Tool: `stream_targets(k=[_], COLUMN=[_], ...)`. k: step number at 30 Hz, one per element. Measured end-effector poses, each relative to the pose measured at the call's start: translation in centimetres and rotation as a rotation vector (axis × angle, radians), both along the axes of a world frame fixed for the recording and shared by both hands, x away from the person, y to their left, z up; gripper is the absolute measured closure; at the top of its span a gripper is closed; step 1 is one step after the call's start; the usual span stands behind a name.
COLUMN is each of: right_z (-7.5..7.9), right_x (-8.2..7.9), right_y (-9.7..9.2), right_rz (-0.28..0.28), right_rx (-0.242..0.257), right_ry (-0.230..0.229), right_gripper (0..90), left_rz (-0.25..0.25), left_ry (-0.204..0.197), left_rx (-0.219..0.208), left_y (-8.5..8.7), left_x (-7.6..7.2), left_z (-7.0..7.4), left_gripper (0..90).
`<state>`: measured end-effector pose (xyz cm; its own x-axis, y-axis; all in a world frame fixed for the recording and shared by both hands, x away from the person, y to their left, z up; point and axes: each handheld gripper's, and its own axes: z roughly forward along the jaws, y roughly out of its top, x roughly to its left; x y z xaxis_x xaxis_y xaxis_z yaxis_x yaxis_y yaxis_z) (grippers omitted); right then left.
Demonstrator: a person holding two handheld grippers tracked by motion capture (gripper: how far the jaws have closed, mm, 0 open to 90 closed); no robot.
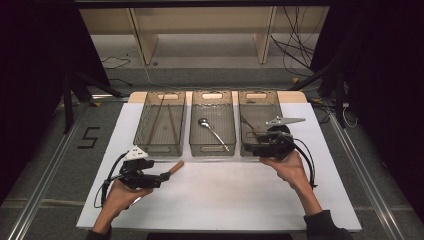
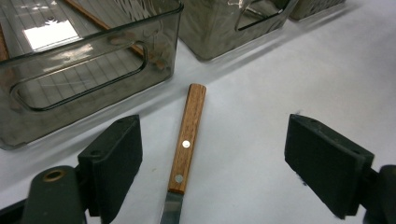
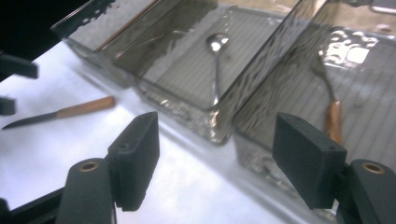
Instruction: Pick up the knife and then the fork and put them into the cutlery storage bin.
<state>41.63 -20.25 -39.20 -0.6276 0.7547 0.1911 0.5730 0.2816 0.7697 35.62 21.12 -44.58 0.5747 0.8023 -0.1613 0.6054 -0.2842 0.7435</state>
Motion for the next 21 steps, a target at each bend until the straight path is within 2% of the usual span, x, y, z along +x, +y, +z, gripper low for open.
stream_targets(k=[3,8,11,13,17,20,21], right_z=[-0.3,-0.7,-1.0,-1.1,-1.6,-2.2,-2.3], right_x=[-0.9,-2.1,-2.8,-3.3,-4.4,-4.9,-5.1], right_y=[-0.2,-0.6,-0.7,-0.7,-0.9,-0.9,-1.0], right_rz=[0.020,0.043,0.055,0.066,0.082,0.096,0.096], right_rx=[0.002,0.018,0.045,0.045,0.067,0.056,0.059], right_ry=[-0.008,-0.024,-0.028,-0.036,-0.045,-0.040,-0.040], right_gripper=[32.3,31.3,30.8,30.4,29.9,29.5,29.5], left_rz=[-0.001,-0.019,-0.016,-0.016,-0.014,-0.021,-0.023], left_ry=[0.017,0.044,0.063,0.065,0.077,0.085,0.090], left_rx=[0.030,0.062,0.079,0.090,0.095,0.142,0.147], left_y=[-0.1,-0.4,-0.6,-0.7,-0.9,-1.2,-1.2], left_x=[0.4,1.2,1.9,2.2,2.7,2.8,2.8], left_z=[0.0,0.5,0.9,1.0,0.7,0.4,0.3], left_gripper=[18.8,18.9,18.9,19.0,19.4,19.9,20.0])
